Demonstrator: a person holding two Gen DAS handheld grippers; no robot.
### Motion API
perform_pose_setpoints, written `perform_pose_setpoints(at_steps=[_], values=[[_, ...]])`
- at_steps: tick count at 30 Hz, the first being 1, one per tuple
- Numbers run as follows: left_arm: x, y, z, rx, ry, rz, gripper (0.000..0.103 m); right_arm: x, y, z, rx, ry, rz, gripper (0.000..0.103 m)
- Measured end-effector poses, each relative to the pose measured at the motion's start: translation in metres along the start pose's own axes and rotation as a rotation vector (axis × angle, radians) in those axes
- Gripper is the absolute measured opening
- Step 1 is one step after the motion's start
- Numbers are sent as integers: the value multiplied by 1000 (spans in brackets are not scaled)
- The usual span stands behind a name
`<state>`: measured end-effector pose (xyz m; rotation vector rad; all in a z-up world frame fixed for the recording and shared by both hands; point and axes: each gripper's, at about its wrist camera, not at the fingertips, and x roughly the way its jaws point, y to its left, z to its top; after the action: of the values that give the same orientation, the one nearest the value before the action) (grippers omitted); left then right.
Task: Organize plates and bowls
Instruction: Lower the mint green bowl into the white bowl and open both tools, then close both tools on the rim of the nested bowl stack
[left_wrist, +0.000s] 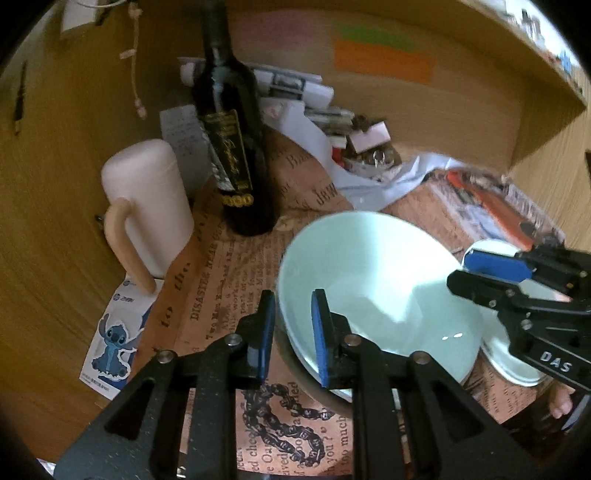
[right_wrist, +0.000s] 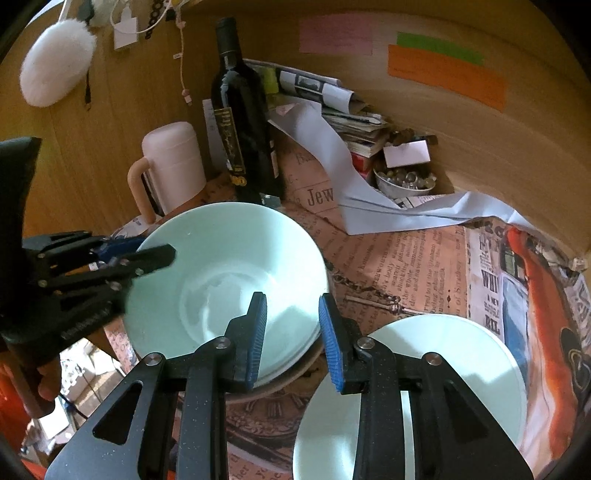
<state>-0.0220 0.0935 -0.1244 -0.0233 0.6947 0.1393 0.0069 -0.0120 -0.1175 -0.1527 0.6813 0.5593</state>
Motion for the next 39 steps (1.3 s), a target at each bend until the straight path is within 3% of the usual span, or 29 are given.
perform_pose_setpoints(at_steps=[4,7,10,15,30,39], values=[[-11,8,2,-35,-22,-32,32,-2,-3,1,14,-2,1,29],[-13,15,-1,-66,-21,-49,46,-2,-7,1,29,4,10,39],[-10,19,-6,-91,3,-85,50,-1,-11,0,50,8,16,49],[1,20,-16,-118,60,-148,53,7,-15,-3,75,44,38,50],[24,23,-15,-167,121,-262,54,30,-17,-5,111,124,93,50],[26,14,-13,-127,138,-218,54,33,-10,-8,84,143,69,44]])
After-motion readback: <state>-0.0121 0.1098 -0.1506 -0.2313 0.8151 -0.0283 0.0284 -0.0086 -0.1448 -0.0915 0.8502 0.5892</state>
